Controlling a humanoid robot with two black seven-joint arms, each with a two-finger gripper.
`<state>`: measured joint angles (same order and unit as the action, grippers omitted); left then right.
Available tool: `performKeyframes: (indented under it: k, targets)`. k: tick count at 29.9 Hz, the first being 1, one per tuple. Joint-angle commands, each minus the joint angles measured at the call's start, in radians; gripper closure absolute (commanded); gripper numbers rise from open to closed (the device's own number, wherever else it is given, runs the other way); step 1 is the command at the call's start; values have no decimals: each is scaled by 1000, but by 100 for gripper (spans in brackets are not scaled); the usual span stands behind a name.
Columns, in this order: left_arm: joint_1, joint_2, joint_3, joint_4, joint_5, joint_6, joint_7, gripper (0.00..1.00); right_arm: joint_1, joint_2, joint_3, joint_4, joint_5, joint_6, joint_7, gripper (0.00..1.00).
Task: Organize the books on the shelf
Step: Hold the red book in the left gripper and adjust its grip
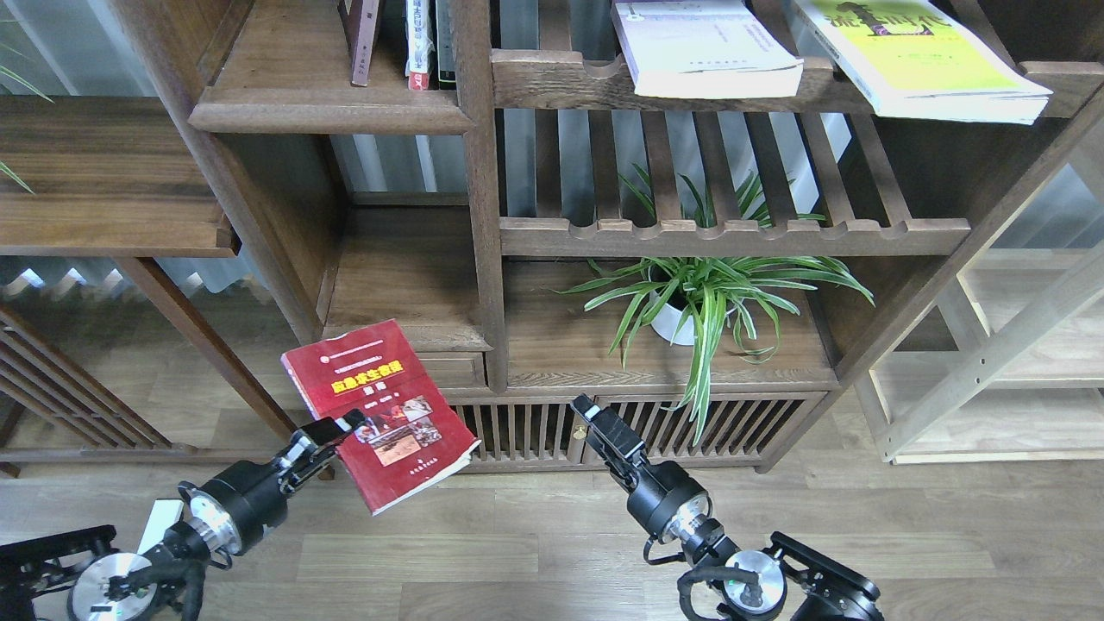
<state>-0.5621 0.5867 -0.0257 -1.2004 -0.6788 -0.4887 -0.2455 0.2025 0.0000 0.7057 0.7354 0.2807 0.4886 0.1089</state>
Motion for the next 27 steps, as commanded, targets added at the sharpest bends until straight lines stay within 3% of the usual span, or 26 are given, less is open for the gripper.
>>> performKeyframes:
  k: [1,7,12,21,27]
  targets:
    - [10,-21,-11,10,11,0,11,95,1,0,-2,1,-2,0,0,1]
    - [1,-41,-19,38,88,0,11,95,6,0,0,1,-2,0,0,1]
    - [8,-50,-60,129,174,0,11,95,0,0,0,-1,0,0,2,1]
    - [59,-269,-410,398,275,0,9,98,0,0,0,-1,0,0,3,1]
    - [76,-367,-537,499,373,0,11,97,2,0,0,-1,-2,0,3,1]
